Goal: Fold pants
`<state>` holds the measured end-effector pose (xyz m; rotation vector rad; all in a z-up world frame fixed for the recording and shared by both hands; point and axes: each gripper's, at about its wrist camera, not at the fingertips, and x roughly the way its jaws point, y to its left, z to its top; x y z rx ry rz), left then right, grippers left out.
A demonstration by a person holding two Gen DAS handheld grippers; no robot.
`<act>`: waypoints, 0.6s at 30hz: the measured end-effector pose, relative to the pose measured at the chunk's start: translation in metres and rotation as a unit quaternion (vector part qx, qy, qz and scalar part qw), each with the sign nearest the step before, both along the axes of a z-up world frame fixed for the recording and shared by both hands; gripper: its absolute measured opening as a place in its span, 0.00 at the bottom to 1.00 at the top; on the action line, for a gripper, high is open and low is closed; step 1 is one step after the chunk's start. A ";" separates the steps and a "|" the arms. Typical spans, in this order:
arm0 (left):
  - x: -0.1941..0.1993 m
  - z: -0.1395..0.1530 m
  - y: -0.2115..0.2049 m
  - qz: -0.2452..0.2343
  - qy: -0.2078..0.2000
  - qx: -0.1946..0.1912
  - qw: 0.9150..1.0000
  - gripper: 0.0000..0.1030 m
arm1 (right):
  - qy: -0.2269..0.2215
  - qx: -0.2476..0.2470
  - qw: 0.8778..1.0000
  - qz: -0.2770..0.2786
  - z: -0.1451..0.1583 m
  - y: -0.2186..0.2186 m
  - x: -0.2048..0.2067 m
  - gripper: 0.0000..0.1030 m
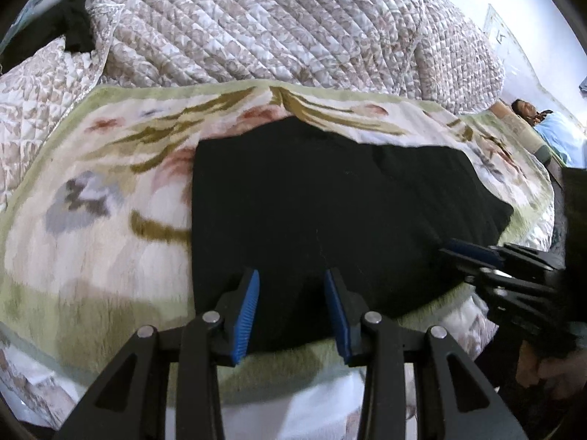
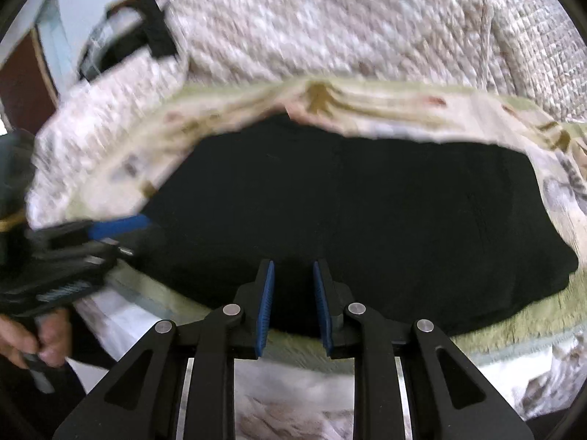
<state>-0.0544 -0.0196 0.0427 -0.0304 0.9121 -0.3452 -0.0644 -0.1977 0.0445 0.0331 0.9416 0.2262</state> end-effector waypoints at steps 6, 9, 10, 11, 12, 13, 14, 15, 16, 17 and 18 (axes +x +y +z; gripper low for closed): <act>-0.011 -0.001 0.000 -0.013 -0.002 -0.002 1.000 0.38 | 0.004 0.012 1.000 -0.008 -0.002 -0.009 -0.005 0.19; -0.011 -0.002 -0.001 -0.014 -0.002 0.001 1.000 0.38 | 0.004 0.004 1.000 -0.007 -0.002 -0.008 -0.006 0.19; -0.011 -0.002 -0.001 -0.015 -0.001 0.002 1.000 0.38 | 0.004 0.002 1.000 -0.007 -0.001 -0.008 -0.007 0.19; -0.011 -0.002 -0.001 -0.015 -0.001 0.002 1.000 0.38 | 0.004 0.002 1.000 -0.009 -0.001 -0.008 -0.008 0.19; -0.011 -0.002 -0.001 -0.015 -0.001 0.002 1.000 0.38 | 0.004 0.005 1.000 -0.014 0.001 -0.011 -0.009 0.19; -0.011 -0.002 -0.001 -0.016 0.000 0.002 1.000 0.38 | 0.003 0.008 1.000 -0.019 0.002 -0.014 -0.009 0.19; -0.010 -0.001 -0.001 -0.017 0.000 0.001 1.000 0.38 | 0.001 0.012 0.999 -0.030 0.004 -0.017 -0.010 0.19; -0.009 -0.001 0.000 -0.017 0.001 -0.002 1.000 0.38 | -0.002 0.019 0.999 -0.044 0.007 -0.024 -0.011 0.19; -0.009 -0.001 0.001 -0.016 0.003 -0.004 1.000 0.38 | -0.006 0.033 0.997 -0.068 0.009 -0.035 -0.013 0.20; -0.007 0.001 0.001 -0.015 0.004 -0.007 1.000 0.38 | -0.008 0.043 0.996 -0.084 0.011 -0.042 -0.014 0.21; -0.005 0.002 0.002 -0.013 0.003 -0.007 1.000 0.38 | -0.011 0.058 0.992 -0.109 0.012 -0.054 -0.017 0.21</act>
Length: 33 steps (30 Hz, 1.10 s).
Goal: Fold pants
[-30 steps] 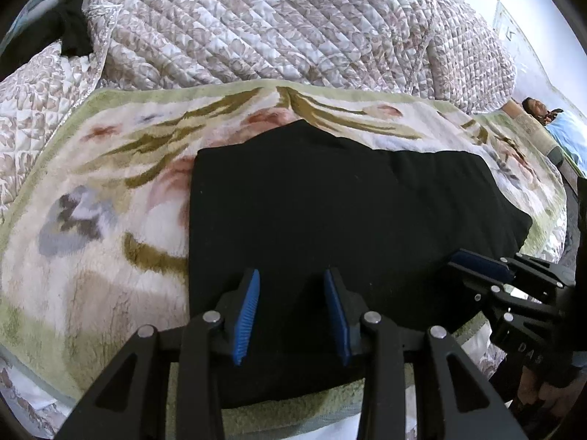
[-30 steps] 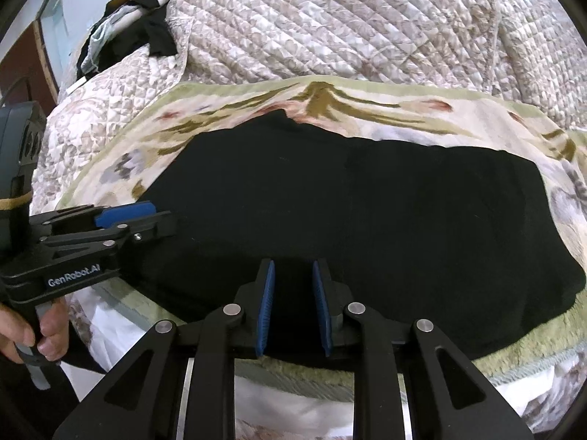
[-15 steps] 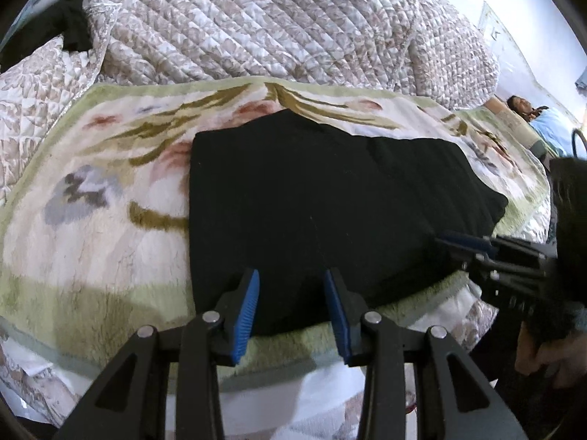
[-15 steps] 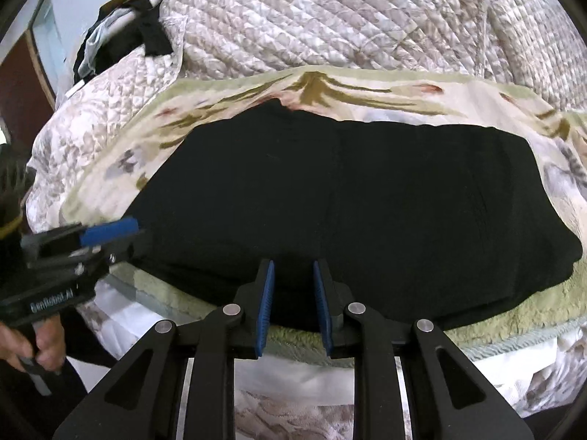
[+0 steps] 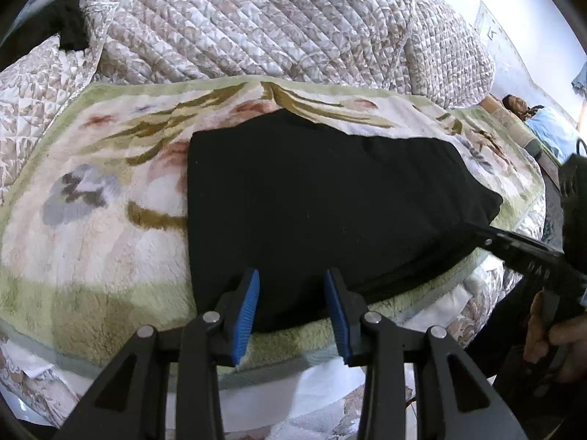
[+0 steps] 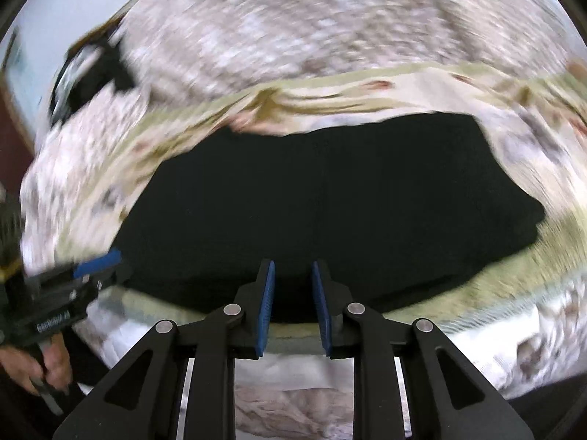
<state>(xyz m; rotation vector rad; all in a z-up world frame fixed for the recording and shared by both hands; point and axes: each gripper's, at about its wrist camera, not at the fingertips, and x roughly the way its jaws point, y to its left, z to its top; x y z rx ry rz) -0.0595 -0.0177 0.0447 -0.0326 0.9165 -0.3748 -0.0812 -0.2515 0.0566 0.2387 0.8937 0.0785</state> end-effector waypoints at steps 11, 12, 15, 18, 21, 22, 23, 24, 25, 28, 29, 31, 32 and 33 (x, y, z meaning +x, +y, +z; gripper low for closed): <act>0.027 0.017 -0.010 -0.004 -0.017 0.009 1.000 0.38 | 0.001 0.132 0.971 -0.201 -0.012 -0.097 -0.017 0.56; 0.029 0.018 -0.011 -0.005 -0.018 0.010 1.000 0.38 | 0.004 0.140 0.967 -0.213 -0.014 -0.104 -0.014 0.56; 0.035 0.018 -0.011 -0.006 -0.016 0.012 1.000 0.38 | 0.001 0.156 0.960 -0.234 -0.018 -0.116 -0.006 0.56; 0.041 0.015 -0.008 0.001 -0.013 0.013 1.000 0.38 | -0.001 0.177 0.949 -0.260 -0.024 -0.127 -0.002 0.56; 0.043 0.009 -0.003 0.007 -0.005 0.009 1.000 0.38 | -0.023 0.169 0.944 -0.284 -0.018 -0.129 -0.007 0.56; 0.043 0.007 -0.002 0.009 -0.004 0.009 1.000 0.38 | -0.037 0.166 0.944 -0.282 -0.013 -0.129 -0.007 0.57; 0.044 0.006 -0.001 0.010 -0.003 0.008 1.000 0.38 | -0.038 0.163 0.946 -0.276 -0.013 -0.130 -0.006 0.57; 0.044 0.006 0.000 0.010 -0.003 0.007 1.000 0.38 | -0.034 0.159 0.947 -0.276 -0.014 -0.130 -0.003 0.57; 0.044 0.006 0.000 0.011 -0.002 0.006 1.000 0.38 | -0.026 0.164 0.945 -0.282 -0.019 -0.133 0.000 0.57; 0.045 0.006 0.002 0.015 -0.003 0.002 1.000 0.38 | -0.017 0.169 0.943 -0.286 -0.026 -0.141 0.011 0.57; 0.045 0.007 0.003 0.018 -0.004 0.000 1.000 0.38 | -0.015 0.162 0.945 -0.283 -0.025 -0.141 0.016 0.54; 0.045 0.006 0.006 0.022 -0.004 -0.004 1.000 0.38 | -0.009 0.146 0.950 -0.277 -0.022 -0.142 0.023 0.35; 0.046 0.006 0.007 0.024 -0.003 -0.005 1.000 0.38 | -0.007 0.140 0.952 -0.273 -0.020 -0.141 0.028 0.24; 0.046 0.007 0.008 0.026 -0.003 -0.006 1.000 0.38 | -0.009 0.133 0.955 -0.266 -0.014 -0.141 0.031 0.24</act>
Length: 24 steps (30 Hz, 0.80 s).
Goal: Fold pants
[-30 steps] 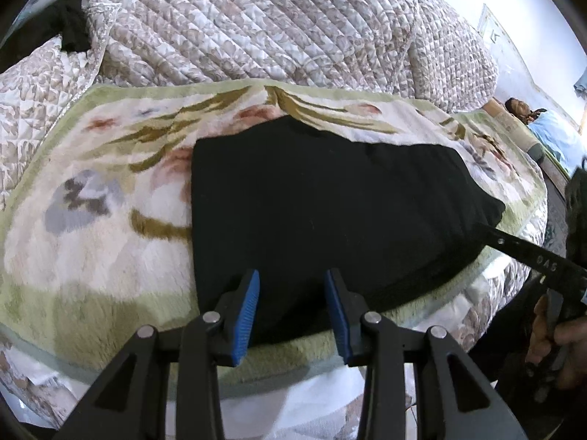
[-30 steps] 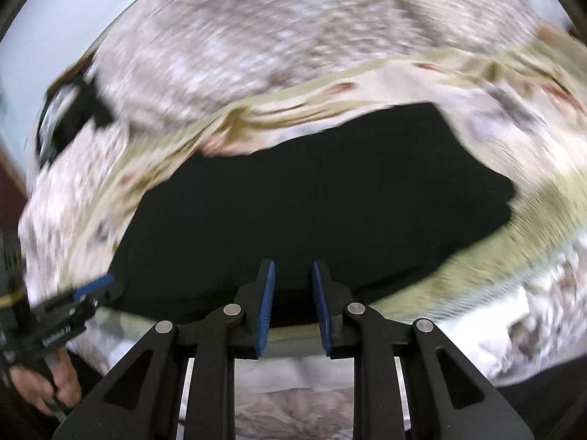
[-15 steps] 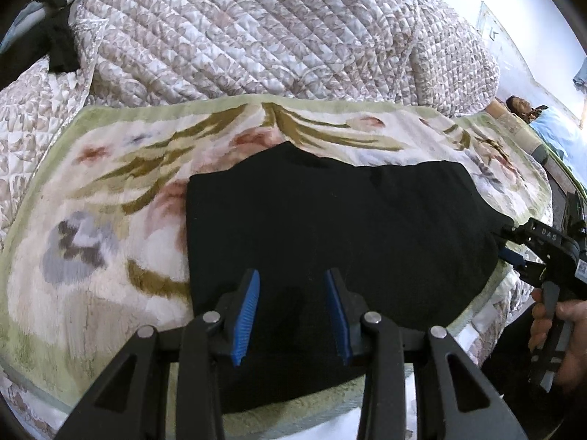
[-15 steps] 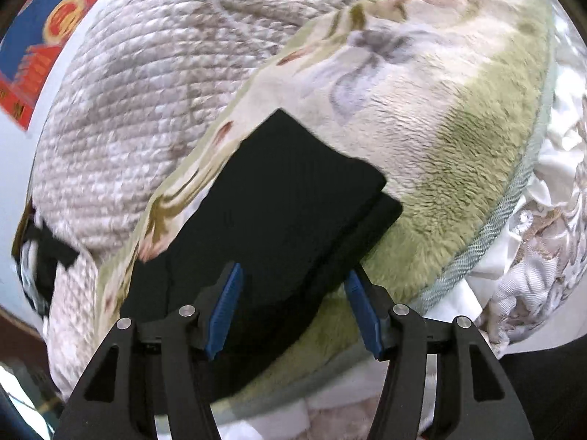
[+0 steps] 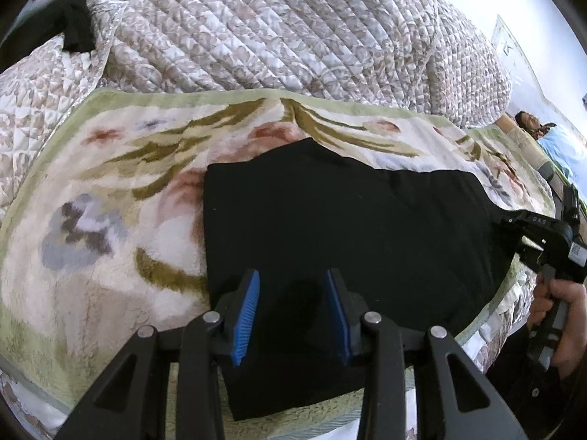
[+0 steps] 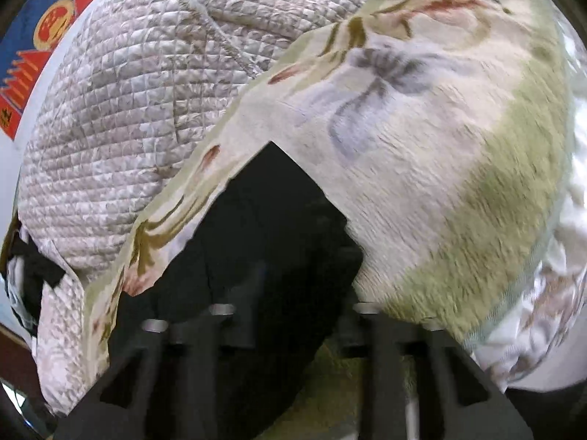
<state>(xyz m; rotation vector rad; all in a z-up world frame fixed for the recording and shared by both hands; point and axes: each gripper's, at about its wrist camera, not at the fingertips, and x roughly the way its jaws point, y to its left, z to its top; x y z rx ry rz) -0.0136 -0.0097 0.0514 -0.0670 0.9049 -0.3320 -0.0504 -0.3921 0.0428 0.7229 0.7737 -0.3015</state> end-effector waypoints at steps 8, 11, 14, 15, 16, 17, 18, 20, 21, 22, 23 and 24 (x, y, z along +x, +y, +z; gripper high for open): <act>0.004 0.006 0.031 0.057 -0.009 -0.013 0.998 0.38 | -0.081 -0.056 0.987 0.128 0.071 0.065 0.027 0.21; 0.005 0.009 0.049 0.088 -0.014 -0.017 0.996 0.38 | -0.103 -0.071 0.971 0.204 0.089 0.112 0.040 0.21; 0.004 0.013 0.068 0.119 -0.020 -0.022 0.992 0.38 | -0.113 -0.080 0.950 0.278 0.093 0.164 0.050 0.21; 0.004 0.014 0.074 0.128 -0.021 -0.024 0.991 0.38 | -0.112 -0.083 0.943 0.301 0.090 0.181 0.053 0.21; 0.003 0.015 0.082 0.140 -0.023 -0.026 0.990 0.38 | -0.106 -0.082 0.933 0.334 0.084 0.202 0.056 0.21; 0.002 0.015 0.089 0.150 -0.023 -0.028 0.988 0.38 | -0.102 -0.080 0.927 0.353 0.079 0.214 0.057 0.21; 0.001 0.015 0.096 0.160 -0.023 -0.030 0.986 0.38 | -0.094 -0.078 0.919 0.376 0.070 0.229 0.058 0.21; -0.001 0.015 0.110 0.178 -0.023 -0.037 0.983 0.38 | -0.063 -0.072 0.902 0.421 0.045 0.257 0.061 0.21; -0.002 0.015 0.115 0.184 -0.023 -0.039 0.982 0.38 | -0.047 -0.075 0.896 0.436 0.033 0.268 0.062 0.21; -0.003 0.015 0.120 0.191 -0.022 -0.041 0.981 0.38 | -0.032 -0.087 0.890 0.447 0.019 0.278 0.061 0.21; -0.004 0.015 0.123 0.194 -0.022 -0.042 0.980 0.38 | -0.022 -0.095 0.886 0.454 0.009 0.283 0.059 0.21; -0.005 0.014 0.126 0.196 -0.022 -0.043 0.979 0.38 | -0.021 -0.099 0.884 0.455 0.004 0.285 0.057 0.21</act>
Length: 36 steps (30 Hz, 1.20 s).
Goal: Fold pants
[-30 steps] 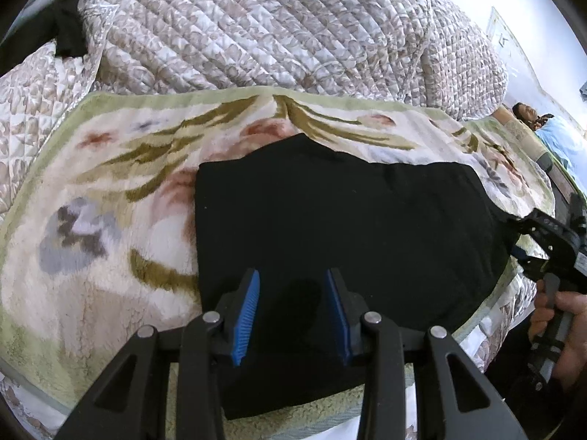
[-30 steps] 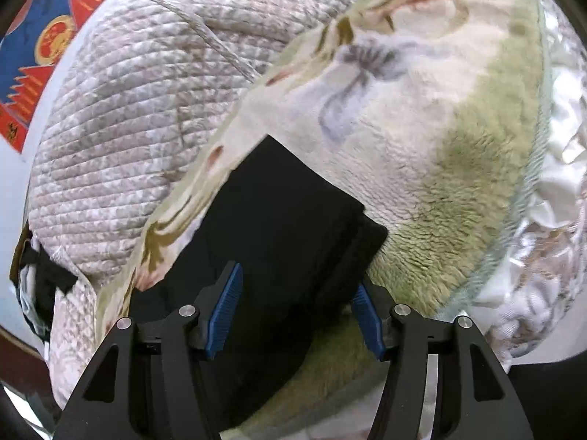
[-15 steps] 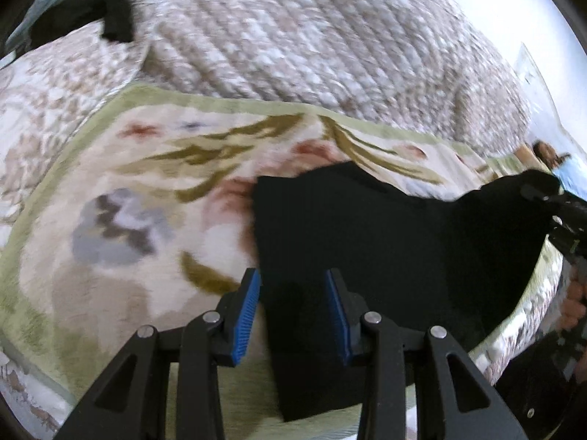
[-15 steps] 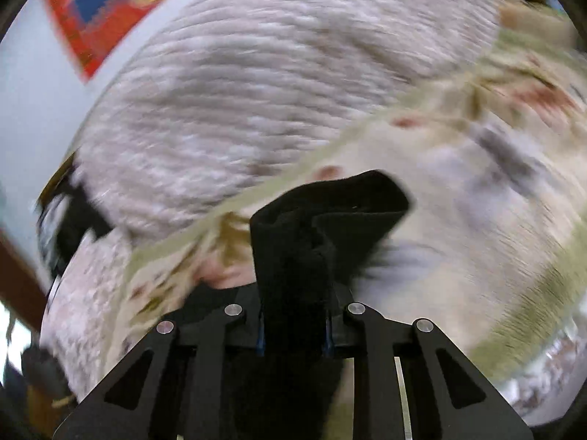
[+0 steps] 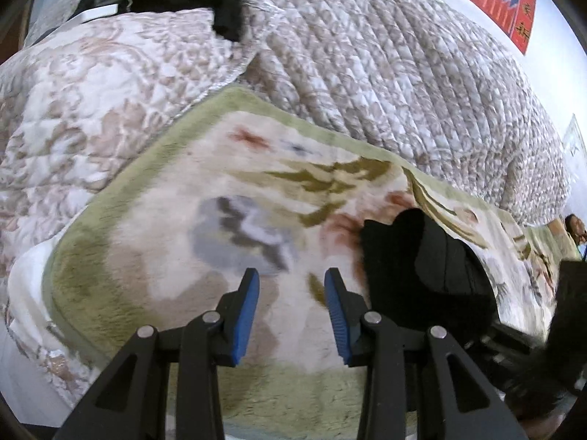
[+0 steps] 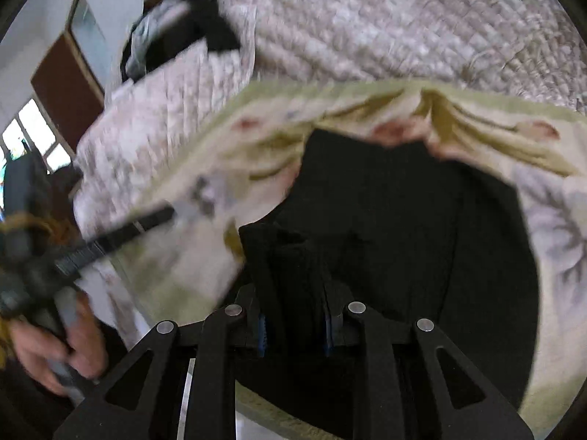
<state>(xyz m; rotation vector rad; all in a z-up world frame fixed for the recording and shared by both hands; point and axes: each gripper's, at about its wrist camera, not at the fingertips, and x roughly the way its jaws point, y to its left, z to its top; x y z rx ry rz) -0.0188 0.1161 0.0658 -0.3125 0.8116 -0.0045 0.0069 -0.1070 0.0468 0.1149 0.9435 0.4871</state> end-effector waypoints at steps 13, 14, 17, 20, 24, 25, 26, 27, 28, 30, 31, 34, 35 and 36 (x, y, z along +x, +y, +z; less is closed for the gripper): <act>-0.001 0.003 -0.010 -0.022 -0.006 -0.004 1.000 0.38 | -0.039 -0.051 0.998 0.014 0.003 0.015 -0.021 0.21; 0.000 0.003 -0.010 -0.020 -0.005 -0.003 1.000 0.38 | -0.042 -0.051 0.998 0.016 0.002 0.015 -0.021 0.21; 0.001 0.001 -0.011 -0.020 0.000 -0.003 1.000 0.38 | -0.046 -0.030 0.998 0.028 0.002 0.011 -0.021 0.34; 0.001 0.000 -0.013 -0.022 0.000 0.002 1.000 0.38 | -0.042 0.000 0.998 0.039 0.012 0.010 -0.025 0.44; 0.002 0.000 -0.015 -0.022 0.001 0.005 1.000 0.38 | -0.063 0.049 0.995 0.061 0.034 0.006 -0.035 0.50; 0.002 0.000 -0.015 -0.021 0.001 0.006 1.000 0.38 | -0.076 0.058 0.994 0.061 0.041 0.002 -0.039 0.50; 0.003 0.000 -0.015 -0.020 0.002 0.007 1.000 0.38 | -0.087 0.064 0.992 0.060 0.045 -0.002 -0.042 0.50; 0.003 0.000 -0.016 -0.021 0.003 0.007 1.000 0.38 | -0.099 0.066 0.991 0.053 0.047 -0.007 -0.045 0.50; 0.003 0.001 -0.016 -0.021 0.003 0.008 1.000 0.38 | -0.105 0.067 0.991 0.043 0.048 -0.012 -0.047 0.50; 0.004 0.003 -0.018 -0.025 0.001 0.009 1.000 0.38 | -0.100 0.052 0.994 0.010 0.040 -0.026 -0.048 0.39; 0.004 0.005 -0.021 -0.028 -0.001 0.011 1.000 0.38 | -0.095 0.037 0.995 -0.013 0.035 -0.032 -0.047 0.11; 0.007 0.010 -0.028 -0.038 -0.004 0.012 0.999 0.38 | -0.050 0.025 0.997 -0.055 0.013 -0.046 -0.040 0.00; 0.008 0.012 -0.031 -0.043 -0.004 0.012 0.999 0.38 | -0.028 0.007 0.998 -0.056 0.002 -0.045 -0.035 0.00; 0.010 0.014 -0.035 -0.049 -0.004 0.009 0.999 0.38 | -0.003 0.014 0.999 -0.041 -0.007 -0.042 -0.031 0.00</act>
